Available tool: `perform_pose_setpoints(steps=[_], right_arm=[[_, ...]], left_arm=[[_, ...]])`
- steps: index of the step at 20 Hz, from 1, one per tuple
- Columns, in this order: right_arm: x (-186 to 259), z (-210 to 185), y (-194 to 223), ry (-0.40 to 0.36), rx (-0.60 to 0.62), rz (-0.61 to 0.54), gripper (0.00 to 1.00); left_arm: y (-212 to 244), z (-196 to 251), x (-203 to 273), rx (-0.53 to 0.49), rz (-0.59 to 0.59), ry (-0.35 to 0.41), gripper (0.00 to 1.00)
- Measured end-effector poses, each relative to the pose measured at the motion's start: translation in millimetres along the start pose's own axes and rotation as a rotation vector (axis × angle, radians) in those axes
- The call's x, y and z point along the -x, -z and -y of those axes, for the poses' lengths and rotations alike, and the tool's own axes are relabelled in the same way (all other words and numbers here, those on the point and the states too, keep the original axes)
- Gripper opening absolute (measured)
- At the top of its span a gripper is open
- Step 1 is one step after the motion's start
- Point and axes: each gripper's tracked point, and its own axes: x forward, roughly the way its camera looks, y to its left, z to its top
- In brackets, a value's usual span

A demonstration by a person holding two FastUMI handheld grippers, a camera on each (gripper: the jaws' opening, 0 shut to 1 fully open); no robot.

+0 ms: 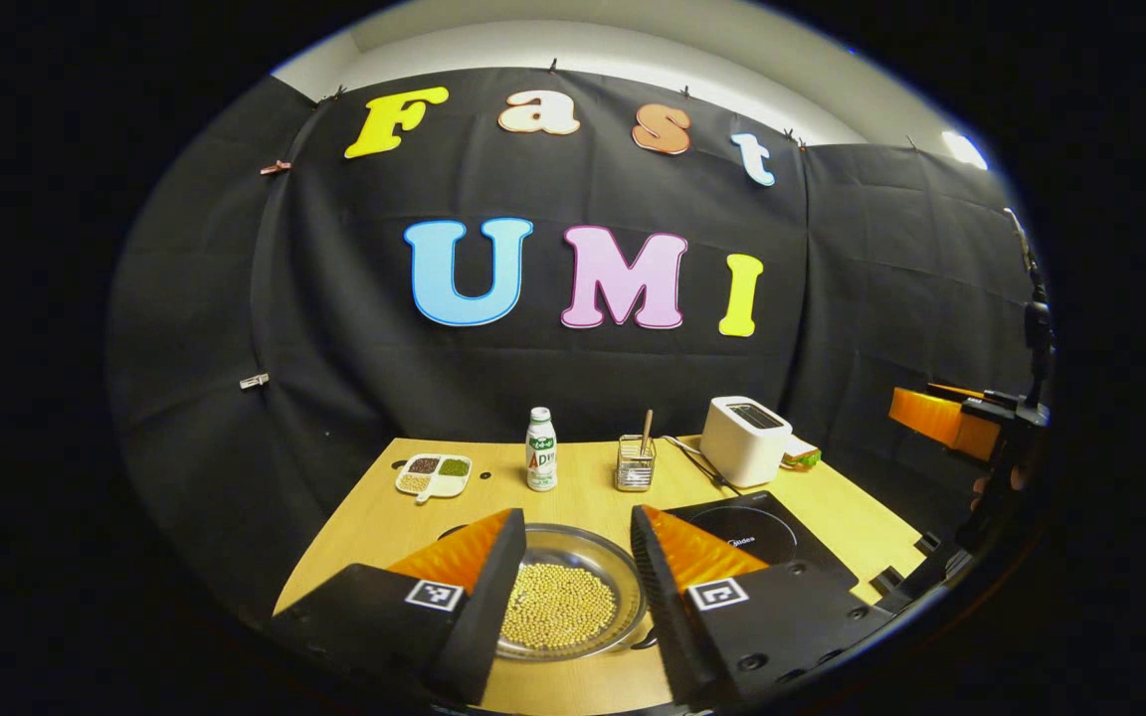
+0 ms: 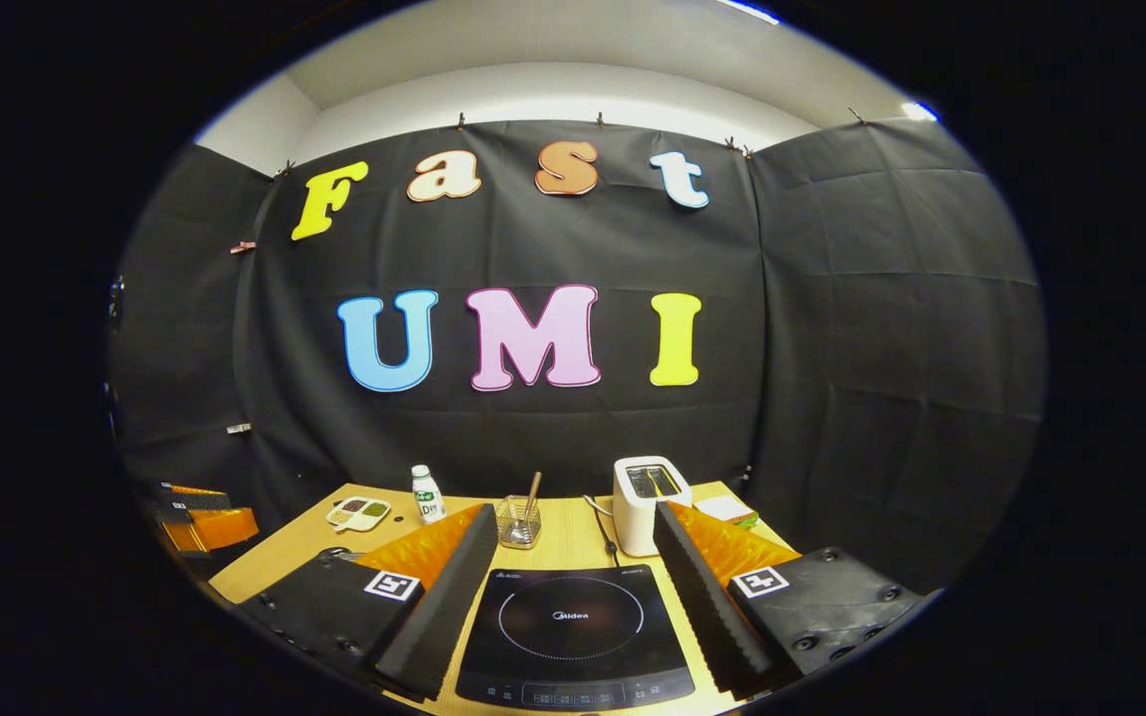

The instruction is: First push the handle of the pot to place it horizontally, then grasp the pot with both hands and set it on the induction cooktop.

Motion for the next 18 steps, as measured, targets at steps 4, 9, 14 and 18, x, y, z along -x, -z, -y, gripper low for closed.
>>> perform_pose_setpoints(steps=[4,9,14,18], right_arm=[[-11.1,4.3,4.3,-0.002,-0.008,-0.016,0.98],[-27.0,9.8,14.8,-0.020,-0.016,-0.049,0.98],[-42.9,17.3,24.2,-0.036,-0.030,-0.079,0.98],[-52.2,23.2,31.8,-0.049,-0.023,-0.098,0.98]], left_arm=[[25.1,-2.8,-6.5,-0.017,-0.089,0.029,0.43],[78.2,-1.3,-9.3,0.007,-0.269,0.062,0.16],[135.7,12.8,-9.7,-0.015,-0.423,0.120,0.05],[188.0,22.8,-10.7,-0.067,-0.544,0.159,0.05]])
